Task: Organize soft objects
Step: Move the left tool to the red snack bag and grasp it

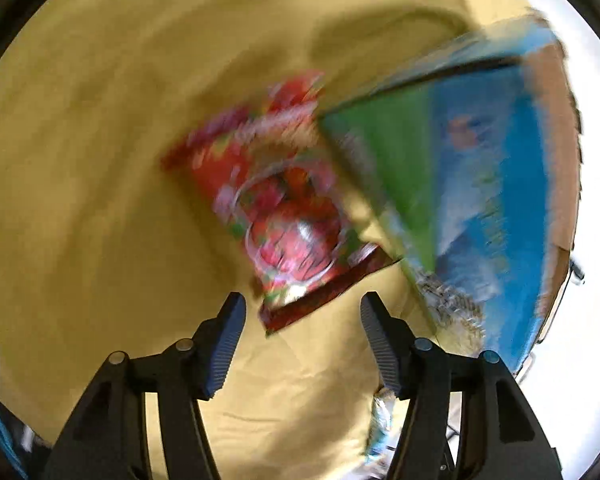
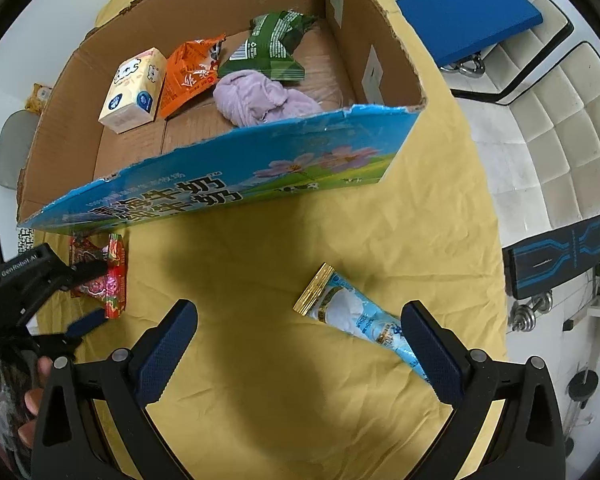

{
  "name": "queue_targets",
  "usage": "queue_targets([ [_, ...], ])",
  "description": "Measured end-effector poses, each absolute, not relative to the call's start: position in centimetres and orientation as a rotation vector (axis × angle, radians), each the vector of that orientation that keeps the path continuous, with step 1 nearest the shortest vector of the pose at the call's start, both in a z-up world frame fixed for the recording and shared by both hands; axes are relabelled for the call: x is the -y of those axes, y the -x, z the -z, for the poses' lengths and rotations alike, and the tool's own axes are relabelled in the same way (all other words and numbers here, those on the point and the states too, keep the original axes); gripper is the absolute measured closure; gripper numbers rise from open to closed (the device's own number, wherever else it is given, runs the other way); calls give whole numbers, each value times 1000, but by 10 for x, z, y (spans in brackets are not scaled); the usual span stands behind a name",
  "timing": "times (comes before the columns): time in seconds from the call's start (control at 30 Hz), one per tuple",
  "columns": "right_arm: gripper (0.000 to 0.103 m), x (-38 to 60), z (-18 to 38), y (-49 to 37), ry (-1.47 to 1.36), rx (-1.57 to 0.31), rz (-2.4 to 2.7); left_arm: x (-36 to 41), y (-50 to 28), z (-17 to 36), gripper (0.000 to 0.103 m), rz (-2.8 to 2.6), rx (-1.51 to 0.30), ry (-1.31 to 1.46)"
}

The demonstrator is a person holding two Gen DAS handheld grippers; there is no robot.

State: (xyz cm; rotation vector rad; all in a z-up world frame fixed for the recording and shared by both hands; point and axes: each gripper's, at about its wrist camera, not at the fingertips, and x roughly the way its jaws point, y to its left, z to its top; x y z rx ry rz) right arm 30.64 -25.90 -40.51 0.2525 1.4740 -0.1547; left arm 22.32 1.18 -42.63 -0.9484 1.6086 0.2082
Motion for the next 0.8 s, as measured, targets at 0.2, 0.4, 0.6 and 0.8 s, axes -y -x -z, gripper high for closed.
queue_targets([
  [0.2, 0, 259, 411, -306, -253, -1486, 150, -22, -189, 445, 44, -258, -1531, 1129],
  [0.4, 0, 251, 416, -302, -226, -1499, 133, -33, -180, 442, 72, -233, -1470, 1170],
  [0.6, 0, 242, 416, -299, -205, -1499, 109, -35, -173, 414, 84, -260, -1434, 1023],
  [0.8, 0, 237, 412, -298, -216, -1487, 87, -43, -164, 391, 85, -279, -1478, 959],
])
